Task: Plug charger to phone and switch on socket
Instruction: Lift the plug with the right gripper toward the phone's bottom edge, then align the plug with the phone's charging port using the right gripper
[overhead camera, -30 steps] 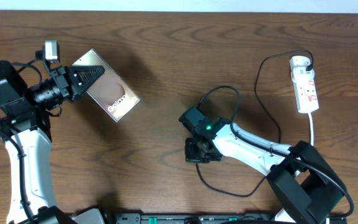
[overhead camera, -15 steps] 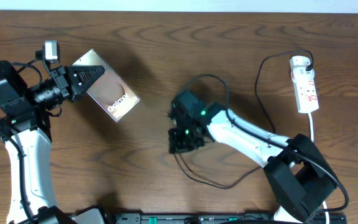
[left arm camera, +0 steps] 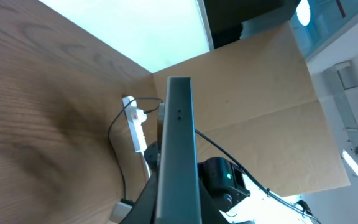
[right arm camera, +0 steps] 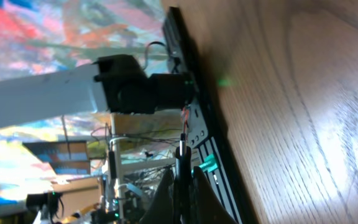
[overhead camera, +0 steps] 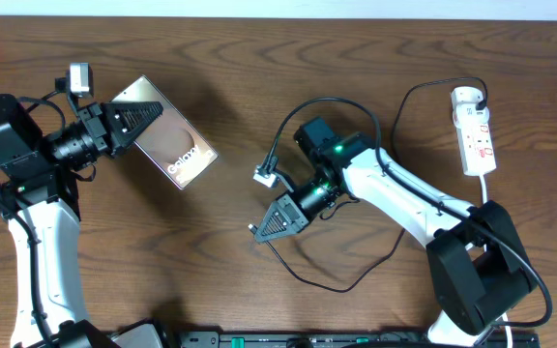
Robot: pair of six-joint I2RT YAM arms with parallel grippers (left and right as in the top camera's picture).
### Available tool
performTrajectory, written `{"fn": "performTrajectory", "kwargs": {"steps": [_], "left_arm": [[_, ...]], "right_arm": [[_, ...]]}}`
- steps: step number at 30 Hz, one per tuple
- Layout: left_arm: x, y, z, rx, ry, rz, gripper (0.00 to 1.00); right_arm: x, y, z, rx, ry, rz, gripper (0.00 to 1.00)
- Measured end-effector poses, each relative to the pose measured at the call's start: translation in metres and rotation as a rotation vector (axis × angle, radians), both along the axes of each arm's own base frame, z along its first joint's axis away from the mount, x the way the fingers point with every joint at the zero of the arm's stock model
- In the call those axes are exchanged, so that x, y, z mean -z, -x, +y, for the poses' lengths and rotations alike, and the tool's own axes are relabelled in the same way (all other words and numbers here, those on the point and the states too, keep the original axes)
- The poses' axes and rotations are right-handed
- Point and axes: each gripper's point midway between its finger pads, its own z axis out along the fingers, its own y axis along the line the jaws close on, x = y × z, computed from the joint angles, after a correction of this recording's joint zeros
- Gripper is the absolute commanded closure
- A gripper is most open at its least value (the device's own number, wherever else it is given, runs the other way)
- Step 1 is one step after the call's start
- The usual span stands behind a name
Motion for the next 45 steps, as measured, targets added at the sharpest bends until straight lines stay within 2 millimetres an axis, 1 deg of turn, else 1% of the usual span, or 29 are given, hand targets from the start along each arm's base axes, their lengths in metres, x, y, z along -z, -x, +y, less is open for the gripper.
{"fn": "performTrajectory", "kwargs": {"steps": [5,11,14,16,22,25,30,37,45], "left_arm": [[0.000,0.001,-0.001,0.006,0.002,-0.001,0.93],[-0.001,0.002,-0.001,0.012,0.004,-0.002,0.93],[-0.001,0.002,-0.001,0.013,0.004,-0.002,0.93],[-0.001,0.002,-0.003,0.019,0.004,-0.003,0.93],[-0.001,0.005,-0.022,0.076,-0.001,-0.012,0.93],[-0.002,0.005,-0.026,0.087,-0.010,-0.034,0.93],[-0.003,0.005,-0.026,0.088,-0.014,-0.041,0.93],[-0.003,0.005,-0.026,0.087,-0.018,-0.050,0.93],[-0.003,0.005,-0.026,0.089,-0.036,-0.085,0.93]], "right_arm": [[-0.009,0.001,-0.001,-0.035,-0.102,-0.051,0.99],[-0.025,-0.005,0.008,-0.058,-0.256,-0.126,0.99],[-0.032,-0.012,0.013,-0.061,-0.326,-0.168,0.99],[-0.038,-0.019,0.017,-0.054,-0.370,-0.193,0.99],[-0.063,-0.036,0.028,-0.061,-0.509,-0.250,0.99],[-0.074,-0.042,0.033,-0.065,-0.540,-0.251,0.99],[-0.084,-0.046,0.035,-0.064,-0.545,-0.219,0.99],[-0.087,-0.047,0.036,-0.054,-0.516,-0.156,0.99],[-0.089,-0.048,0.037,-0.053,-0.516,-0.153,0.99]]}}
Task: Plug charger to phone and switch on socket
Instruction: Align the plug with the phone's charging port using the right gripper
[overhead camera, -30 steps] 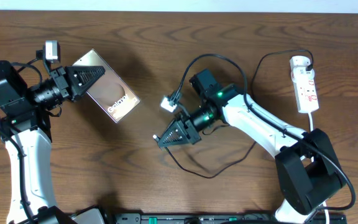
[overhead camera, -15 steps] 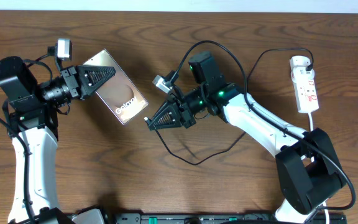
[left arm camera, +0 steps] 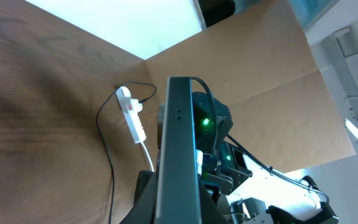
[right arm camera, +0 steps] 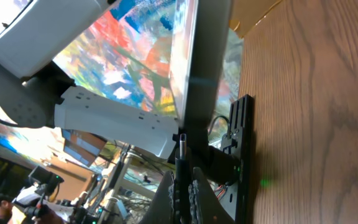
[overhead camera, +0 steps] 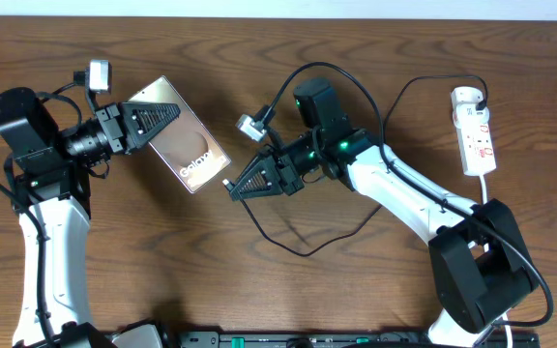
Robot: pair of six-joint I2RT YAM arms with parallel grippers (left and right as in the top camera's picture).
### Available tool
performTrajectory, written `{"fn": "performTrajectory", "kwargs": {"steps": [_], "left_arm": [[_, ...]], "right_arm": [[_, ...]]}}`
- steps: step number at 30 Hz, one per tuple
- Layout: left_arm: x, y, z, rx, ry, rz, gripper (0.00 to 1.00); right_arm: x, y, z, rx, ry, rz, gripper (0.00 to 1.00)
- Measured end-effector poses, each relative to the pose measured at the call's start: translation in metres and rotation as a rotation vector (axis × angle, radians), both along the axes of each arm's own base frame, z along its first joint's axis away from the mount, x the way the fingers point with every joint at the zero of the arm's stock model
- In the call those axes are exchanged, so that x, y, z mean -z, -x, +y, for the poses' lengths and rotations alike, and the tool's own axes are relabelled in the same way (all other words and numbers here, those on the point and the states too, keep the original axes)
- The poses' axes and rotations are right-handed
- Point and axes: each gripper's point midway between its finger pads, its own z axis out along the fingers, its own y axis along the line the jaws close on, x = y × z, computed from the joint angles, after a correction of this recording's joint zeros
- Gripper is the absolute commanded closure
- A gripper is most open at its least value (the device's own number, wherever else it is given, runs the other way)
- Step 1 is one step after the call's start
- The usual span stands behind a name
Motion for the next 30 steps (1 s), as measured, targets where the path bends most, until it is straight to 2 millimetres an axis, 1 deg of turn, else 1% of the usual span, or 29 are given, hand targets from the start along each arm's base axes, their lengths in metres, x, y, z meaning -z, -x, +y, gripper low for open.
{"fn": "performTrajectory", "kwargs": {"steps": [9,22,30], "left_arm": [[0.000,0.001,-0.006,0.017,-0.002,-0.004,0.93],[0.002,-0.001,-0.006,0.002,-0.005,0.007,0.92],[0.003,-0.001,-0.019,0.029,-0.011,0.009,0.93]], "right_arm": [[-0.001,0.000,0.000,-0.001,0.002,0.007,0.99],[-0.003,0.001,0.002,-0.008,-0.005,-0.003,0.99],[-0.003,0.001,0.002,-0.011,-0.006,0.000,0.99]]}}
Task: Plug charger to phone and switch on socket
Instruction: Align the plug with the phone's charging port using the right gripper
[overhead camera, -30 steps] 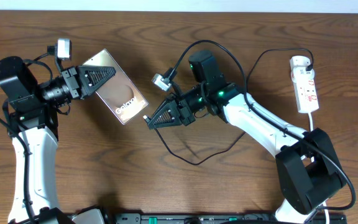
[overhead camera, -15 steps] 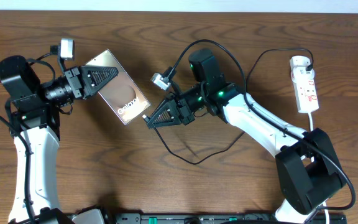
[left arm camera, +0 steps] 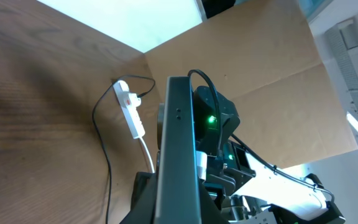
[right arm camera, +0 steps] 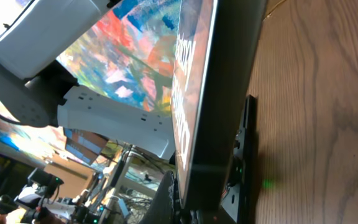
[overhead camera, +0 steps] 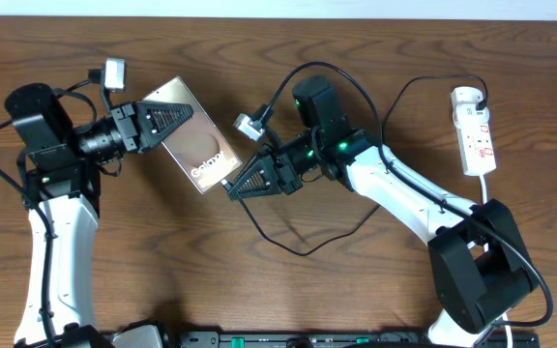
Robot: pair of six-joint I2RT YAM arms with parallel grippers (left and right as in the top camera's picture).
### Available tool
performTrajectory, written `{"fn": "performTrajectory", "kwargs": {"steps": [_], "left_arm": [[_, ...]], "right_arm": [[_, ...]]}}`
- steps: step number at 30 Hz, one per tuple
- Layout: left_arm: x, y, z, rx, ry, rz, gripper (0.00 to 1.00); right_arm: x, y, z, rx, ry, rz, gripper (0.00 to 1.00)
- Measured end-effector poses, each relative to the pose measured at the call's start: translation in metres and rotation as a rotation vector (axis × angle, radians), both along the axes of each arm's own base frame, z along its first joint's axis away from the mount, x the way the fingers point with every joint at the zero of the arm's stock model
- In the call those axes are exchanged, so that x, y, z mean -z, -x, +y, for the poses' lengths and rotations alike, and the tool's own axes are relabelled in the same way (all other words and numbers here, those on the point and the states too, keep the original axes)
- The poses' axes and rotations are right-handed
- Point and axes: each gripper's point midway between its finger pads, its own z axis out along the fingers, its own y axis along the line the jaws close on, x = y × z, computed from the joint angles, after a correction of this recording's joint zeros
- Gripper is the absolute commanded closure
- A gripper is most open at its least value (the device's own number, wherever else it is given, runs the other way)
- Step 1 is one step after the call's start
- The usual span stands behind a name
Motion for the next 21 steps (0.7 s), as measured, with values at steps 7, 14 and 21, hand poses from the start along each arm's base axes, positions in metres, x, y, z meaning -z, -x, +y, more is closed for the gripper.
{"fn": "performTrajectory", "kwargs": {"steps": [7,14,21], "left_arm": [[0.0003,-0.0008,-0.0006,-0.004,-0.002,0.001,0.93],[0.0006,-0.0013,-0.0008,-0.006,-0.003,0.001,0.93],[0.0006,-0.0019,-0.0002,-0.011,-0.005,0.001,0.93]], "right_arm": [[0.0000,0.0000,0.0000,0.000,0.000,0.000,0.99],[-0.0004,-0.0004,0.0002,0.001,-0.002,-0.004,0.99],[-0.0021,-0.0015,0.0006,0.002,-0.002,-0.002,0.99]]}}
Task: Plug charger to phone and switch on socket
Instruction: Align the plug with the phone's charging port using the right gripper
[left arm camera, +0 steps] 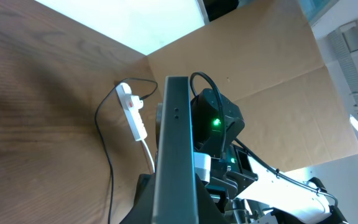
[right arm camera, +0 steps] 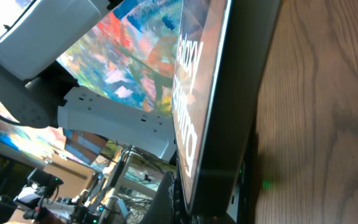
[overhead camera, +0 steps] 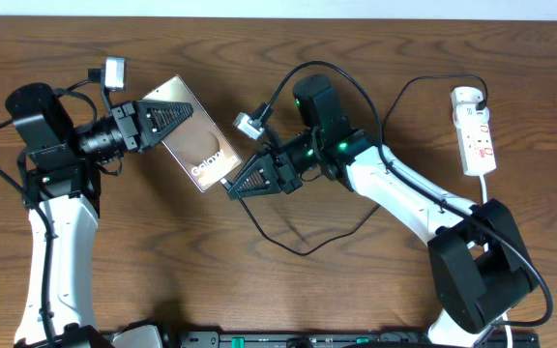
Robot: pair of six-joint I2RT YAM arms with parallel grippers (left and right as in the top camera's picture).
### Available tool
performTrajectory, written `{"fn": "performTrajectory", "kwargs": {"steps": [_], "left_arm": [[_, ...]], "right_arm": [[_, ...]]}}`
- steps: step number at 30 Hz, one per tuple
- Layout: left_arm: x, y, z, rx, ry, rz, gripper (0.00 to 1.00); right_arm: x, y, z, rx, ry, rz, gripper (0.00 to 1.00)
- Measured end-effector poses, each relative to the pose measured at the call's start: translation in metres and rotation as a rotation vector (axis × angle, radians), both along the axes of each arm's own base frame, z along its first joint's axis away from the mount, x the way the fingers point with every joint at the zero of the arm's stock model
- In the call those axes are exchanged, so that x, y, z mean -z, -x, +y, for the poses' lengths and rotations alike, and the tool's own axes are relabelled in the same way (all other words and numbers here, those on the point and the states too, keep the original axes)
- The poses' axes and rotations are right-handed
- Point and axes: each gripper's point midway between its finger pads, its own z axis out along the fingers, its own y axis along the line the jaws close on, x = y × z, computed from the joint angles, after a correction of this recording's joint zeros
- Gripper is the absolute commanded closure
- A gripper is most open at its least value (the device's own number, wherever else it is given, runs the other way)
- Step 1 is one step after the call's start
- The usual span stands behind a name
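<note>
The phone (overhead camera: 192, 135), rose-gold back with "Galaxy" lettering, is held off the table by my left gripper (overhead camera: 175, 116), shut on its upper end. In the left wrist view its dark edge (left arm camera: 176, 143) rises straight up between the fingers. My right gripper (overhead camera: 232, 188) is shut on the charger plug, which meets the phone's lower end and is hidden there. The right wrist view shows the phone's end (right arm camera: 229, 93) filling the middle of the frame right at the fingertips. The black cable (overhead camera: 303, 246) loops over the table to the white power strip (overhead camera: 475, 130).
The wooden table (overhead camera: 162, 261) lies bare under the phone. A white camera block (overhead camera: 249, 125) on a lead hangs near the right arm. A dark rail (overhead camera: 307, 340) runs along the front edge. Cardboard panels (left arm camera: 253, 81) stand behind the table.
Almost nothing has moved. In the right wrist view the phone's end looms slightly larger and closer to the fingertips.
At first my right gripper held the plug low near the table's middle while the left held the phone up at the left. Then both had come together, plug tip just short of the phone. Since then the plug sits at the phone's lower end.
</note>
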Motion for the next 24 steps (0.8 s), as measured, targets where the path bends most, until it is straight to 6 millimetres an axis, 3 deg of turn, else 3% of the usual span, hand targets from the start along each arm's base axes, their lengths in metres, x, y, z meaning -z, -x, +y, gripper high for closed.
{"fn": "performTrajectory", "kwargs": {"steps": [24], "left_arm": [[0.0001,-0.0001,0.0000,0.000,0.000,0.000,0.93]], "right_arm": [[-0.0002,-0.0039,-0.0027,0.010,0.006,0.012,0.99]]}}
